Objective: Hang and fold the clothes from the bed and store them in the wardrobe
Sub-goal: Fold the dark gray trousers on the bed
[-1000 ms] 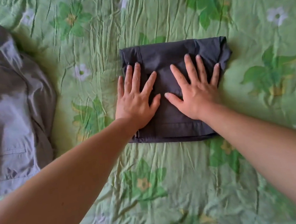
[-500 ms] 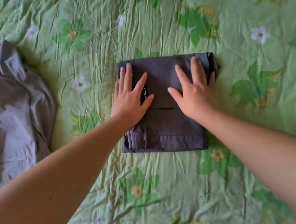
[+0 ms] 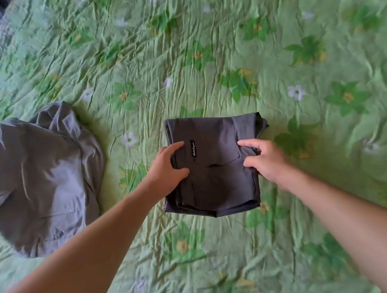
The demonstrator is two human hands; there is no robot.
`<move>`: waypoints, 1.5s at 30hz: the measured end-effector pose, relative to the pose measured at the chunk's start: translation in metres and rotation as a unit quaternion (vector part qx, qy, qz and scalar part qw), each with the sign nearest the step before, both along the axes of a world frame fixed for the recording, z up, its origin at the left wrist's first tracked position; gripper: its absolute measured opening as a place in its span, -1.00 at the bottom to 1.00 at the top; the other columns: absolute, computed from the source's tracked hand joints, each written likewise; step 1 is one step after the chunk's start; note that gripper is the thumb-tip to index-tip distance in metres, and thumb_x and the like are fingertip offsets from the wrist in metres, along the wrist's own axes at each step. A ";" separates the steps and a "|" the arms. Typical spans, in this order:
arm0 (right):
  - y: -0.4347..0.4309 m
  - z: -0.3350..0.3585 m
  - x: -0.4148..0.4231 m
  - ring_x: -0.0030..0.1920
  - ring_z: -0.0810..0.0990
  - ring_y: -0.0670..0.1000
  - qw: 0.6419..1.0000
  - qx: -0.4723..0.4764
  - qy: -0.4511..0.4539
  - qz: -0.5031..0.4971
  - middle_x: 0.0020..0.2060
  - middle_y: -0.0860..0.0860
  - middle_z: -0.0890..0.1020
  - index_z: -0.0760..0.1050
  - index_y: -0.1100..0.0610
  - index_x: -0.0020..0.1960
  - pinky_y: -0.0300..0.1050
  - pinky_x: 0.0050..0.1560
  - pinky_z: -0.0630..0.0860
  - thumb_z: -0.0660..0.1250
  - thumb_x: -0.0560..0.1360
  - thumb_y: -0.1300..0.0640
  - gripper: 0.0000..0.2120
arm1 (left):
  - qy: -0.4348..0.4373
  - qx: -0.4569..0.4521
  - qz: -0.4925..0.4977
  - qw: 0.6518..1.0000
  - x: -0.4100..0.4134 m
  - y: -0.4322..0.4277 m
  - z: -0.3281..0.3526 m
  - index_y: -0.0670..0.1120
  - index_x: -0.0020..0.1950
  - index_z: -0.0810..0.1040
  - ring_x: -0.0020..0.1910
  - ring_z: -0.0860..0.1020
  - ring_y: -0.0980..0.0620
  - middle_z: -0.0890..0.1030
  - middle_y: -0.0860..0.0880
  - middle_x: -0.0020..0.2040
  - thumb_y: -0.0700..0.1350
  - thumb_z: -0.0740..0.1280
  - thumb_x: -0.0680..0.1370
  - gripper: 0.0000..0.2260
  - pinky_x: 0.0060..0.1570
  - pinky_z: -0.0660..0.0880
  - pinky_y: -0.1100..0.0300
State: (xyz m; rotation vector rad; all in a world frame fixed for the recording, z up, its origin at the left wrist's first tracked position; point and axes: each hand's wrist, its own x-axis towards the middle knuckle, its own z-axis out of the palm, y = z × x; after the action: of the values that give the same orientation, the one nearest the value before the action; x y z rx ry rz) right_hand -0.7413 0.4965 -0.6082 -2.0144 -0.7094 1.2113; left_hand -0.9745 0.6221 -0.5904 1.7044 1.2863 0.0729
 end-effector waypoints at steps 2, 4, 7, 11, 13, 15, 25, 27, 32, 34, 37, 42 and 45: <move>-0.013 0.036 -0.005 0.17 0.56 -0.10 0.998 0.008 -0.050 0.026 0.20 -0.02 0.63 0.58 0.10 0.32 -0.39 0.08 0.42 0.50 0.38 0.33 -0.47 | 0.014 0.034 -0.026 0.999 -0.003 -0.009 0.030 0.07 0.50 0.40 0.17 0.50 0.04 0.41 0.04 0.25 -0.22 0.48 0.46 -0.36 0.14 0.45 0.26; -0.029 0.077 -0.009 0.19 0.56 -0.08 0.996 0.022 -0.076 0.033 0.17 -0.04 0.61 0.57 0.08 0.30 -0.28 0.16 0.40 0.52 0.38 0.31 -0.50 | 0.015 0.062 -0.036 0.997 -0.006 -0.018 0.065 0.09 0.49 0.41 0.13 0.52 0.08 0.42 0.08 0.23 -0.16 0.49 0.47 -0.39 0.06 0.43 0.37; -0.062 0.143 -0.016 0.02 0.57 -0.09 0.998 0.039 -0.050 0.011 0.11 -0.05 0.60 0.56 0.02 0.26 -0.26 0.00 0.43 0.44 0.40 0.40 -0.50 | 0.007 0.092 -0.045 0.995 -0.010 -0.040 0.123 0.11 0.45 0.45 0.06 0.52 0.12 0.45 0.12 0.17 -0.09 0.48 0.48 -0.45 -0.05 0.37 0.49; -0.115 0.221 -0.026 -0.04 0.54 -0.33 0.998 0.019 -0.049 0.029 0.07 -0.15 0.61 0.60 -0.01 0.28 -0.55 -0.10 0.38 0.36 0.44 0.41 -0.50 | -0.013 0.088 -0.065 0.994 -0.018 -0.079 0.197 0.11 0.41 0.50 0.11 0.53 0.08 0.51 0.08 0.17 -0.06 0.43 0.52 -0.55 0.12 0.50 0.22; -0.149 0.252 -0.036 -0.02 0.57 -0.28 0.997 -0.006 -0.073 0.022 0.10 -0.14 0.62 0.59 0.02 0.31 -0.58 -0.14 0.36 0.37 0.45 0.37 -0.51 | -0.022 0.093 -0.092 0.991 -0.023 -0.103 0.227 0.10 0.42 0.49 0.09 0.53 0.09 0.51 0.07 0.18 -0.03 0.41 0.55 -0.57 0.05 0.49 0.25; -0.183 0.278 -0.048 0.10 0.56 -0.15 0.994 -0.016 -0.105 0.006 0.17 -0.08 0.62 0.57 0.07 0.35 -0.58 -0.10 0.33 0.39 0.45 0.36 -0.51 | -0.029 0.105 -0.133 0.985 -0.028 -0.125 0.253 0.09 0.45 0.47 0.08 0.53 0.07 0.51 0.05 0.19 0.01 0.40 0.57 -0.56 0.06 0.51 0.21; -0.343 0.400 -0.103 0.16 0.53 -0.08 0.985 -0.018 -0.155 -0.080 0.24 -0.06 0.56 0.51 -0.01 0.41 -0.25 -0.02 0.40 0.46 0.44 0.19 -0.46 | -0.067 0.111 -0.285 0.950 -0.041 -0.238 0.369 0.06 0.45 0.47 0.11 0.58 0.05 0.57 0.01 0.24 -0.05 0.44 0.50 -0.49 0.16 0.55 0.10; -0.368 0.421 -0.104 0.14 0.56 -0.06 0.982 -0.012 -0.158 -0.101 0.22 -0.02 0.58 0.52 0.01 0.40 -0.30 -0.13 0.41 0.45 0.45 0.20 -0.47 | -0.076 0.111 -0.298 0.945 -0.036 -0.258 0.389 0.04 0.45 0.47 0.08 0.60 0.06 0.58 0.02 0.20 -0.06 0.44 0.50 -0.49 0.16 0.56 0.08; -0.428 0.465 -0.091 0.11 0.55 -0.04 0.972 0.006 -0.183 -0.144 0.25 0.02 0.58 0.52 0.01 0.40 -0.38 -0.23 0.43 0.44 0.45 0.20 -0.48 | -0.090 0.155 -0.329 0.927 0.000 -0.307 0.433 0.02 0.43 0.50 -0.08 0.56 0.17 0.57 0.08 0.04 -0.08 0.45 0.49 -0.51 -0.14 0.43 0.44; -0.457 0.478 -0.080 0.14 0.55 0.00 0.969 0.006 -0.191 -0.155 0.27 0.04 0.56 0.50 0.02 0.42 -0.24 -0.10 0.53 0.43 0.44 0.19 -0.46 | -0.096 0.163 -0.343 0.920 0.021 -0.335 0.445 0.00 0.42 0.51 -0.02 0.58 0.09 0.57 0.05 0.05 -0.09 0.45 0.49 -0.51 -0.03 0.51 0.29; -0.512 0.491 -0.055 0.10 0.51 0.00 0.964 0.003 -0.211 -0.162 0.31 0.07 0.52 0.44 0.06 0.46 -0.23 -0.17 0.50 0.41 0.46 0.17 -0.42 | -0.091 0.181 -0.367 0.908 0.062 -0.389 0.458 0.01 0.40 0.53 -0.03 0.58 0.06 0.56 0.02 0.05 -0.09 0.45 0.48 -0.53 -0.02 0.51 0.22; -0.625 0.505 0.002 0.28 0.49 0.10 0.959 -0.020 -0.232 -0.164 0.40 0.09 0.45 0.36 0.05 0.52 -0.14 0.06 0.49 0.38 0.50 0.13 -0.40 | -0.099 0.193 -0.401 0.890 0.136 -0.496 0.464 -0.03 0.41 0.53 -0.02 0.56 0.08 0.60 -0.02 0.10 -0.13 0.44 0.47 -0.51 -0.06 0.42 0.31; -0.689 0.509 0.040 0.19 0.50 0.06 0.954 -0.042 -0.248 -0.160 0.40 0.07 0.45 0.34 0.02 0.53 -0.21 -0.09 0.48 0.37 0.51 0.11 -0.40 | -0.098 0.194 -0.419 0.882 0.176 -0.553 0.467 -0.05 0.42 0.52 0.06 0.55 0.06 0.61 -0.10 0.23 -0.13 0.44 0.46 -0.49 0.05 0.41 0.26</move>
State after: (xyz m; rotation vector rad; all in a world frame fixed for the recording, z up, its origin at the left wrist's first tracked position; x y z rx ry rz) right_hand -0.7012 -0.1923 -0.0990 -2.4213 -0.5325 0.5561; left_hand -0.7984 0.0687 -0.1239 2.3997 0.3080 -0.0120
